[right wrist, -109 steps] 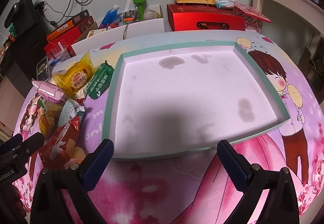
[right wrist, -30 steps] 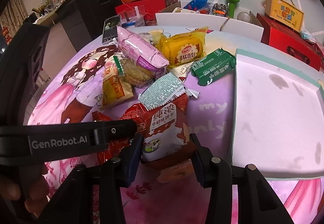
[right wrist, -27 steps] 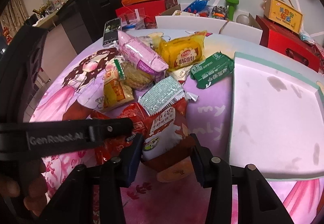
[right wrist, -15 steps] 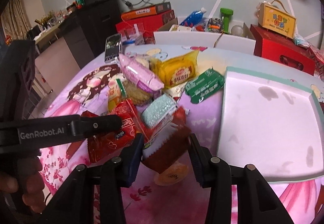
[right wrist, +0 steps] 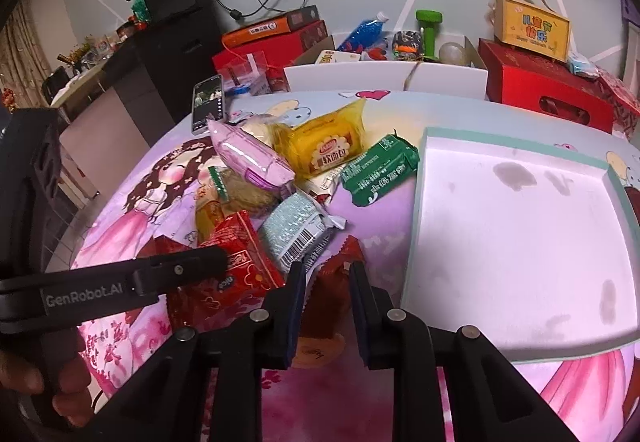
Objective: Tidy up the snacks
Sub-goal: 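Grasp the red-and-white milk biscuit packet with the right gripper while the left grasps the red candy packet, then carry both packets over the white tray and open both grippers to drop them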
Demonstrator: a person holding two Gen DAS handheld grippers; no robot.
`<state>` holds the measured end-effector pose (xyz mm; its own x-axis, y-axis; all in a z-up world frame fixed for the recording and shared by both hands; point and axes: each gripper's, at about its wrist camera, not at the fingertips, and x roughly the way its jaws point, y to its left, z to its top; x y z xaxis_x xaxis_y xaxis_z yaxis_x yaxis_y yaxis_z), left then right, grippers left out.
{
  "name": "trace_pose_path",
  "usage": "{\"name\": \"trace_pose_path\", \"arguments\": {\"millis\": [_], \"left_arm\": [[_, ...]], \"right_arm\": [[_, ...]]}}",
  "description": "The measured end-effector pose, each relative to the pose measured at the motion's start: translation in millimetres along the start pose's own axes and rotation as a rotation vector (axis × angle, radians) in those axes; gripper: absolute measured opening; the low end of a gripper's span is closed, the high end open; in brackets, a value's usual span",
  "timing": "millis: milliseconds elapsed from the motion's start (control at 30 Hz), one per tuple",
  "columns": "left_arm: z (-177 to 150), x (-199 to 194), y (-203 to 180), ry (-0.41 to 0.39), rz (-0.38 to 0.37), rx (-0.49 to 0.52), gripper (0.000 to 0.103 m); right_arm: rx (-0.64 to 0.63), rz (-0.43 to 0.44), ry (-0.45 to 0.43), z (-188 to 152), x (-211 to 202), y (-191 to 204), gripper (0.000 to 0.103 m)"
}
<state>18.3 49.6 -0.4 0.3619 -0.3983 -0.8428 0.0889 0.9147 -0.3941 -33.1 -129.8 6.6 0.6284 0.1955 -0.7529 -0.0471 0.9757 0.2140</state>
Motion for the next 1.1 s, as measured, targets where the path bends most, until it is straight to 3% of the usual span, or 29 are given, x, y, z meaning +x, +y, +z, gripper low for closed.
{"name": "trace_pose_path", "arguments": {"millis": [233, 367, 600, 833, 1100], "left_arm": [[-0.8, 1.4, 2.3, 0.005, 0.001, -0.010, 0.046], [-1.0, 0.4, 5.6, 0.005, 0.000, -0.019, 0.046], [-1.0, -1.0, 9.8, 0.004, 0.001, -0.034, 0.046], [-1.5, -1.7, 13.2, 0.005, 0.001, -0.046, 0.046], [-1.9, -3.3, 12.9, 0.000, 0.002, -0.046, 0.046]], "right_arm": [[0.050, -0.007, 0.028, -2.3, 11.5, -9.0, 0.029], [0.070, -0.015, 0.078, -6.9, 23.5, -12.9, 0.044], [0.030, -0.016, 0.109, -12.4, 34.4, -3.8, 0.053], [0.006, -0.019, 0.128, -14.8, 39.9, 2.5, 0.051], [-0.017, -0.012, 0.085, -12.0, 29.2, 7.2, 0.036]]}}
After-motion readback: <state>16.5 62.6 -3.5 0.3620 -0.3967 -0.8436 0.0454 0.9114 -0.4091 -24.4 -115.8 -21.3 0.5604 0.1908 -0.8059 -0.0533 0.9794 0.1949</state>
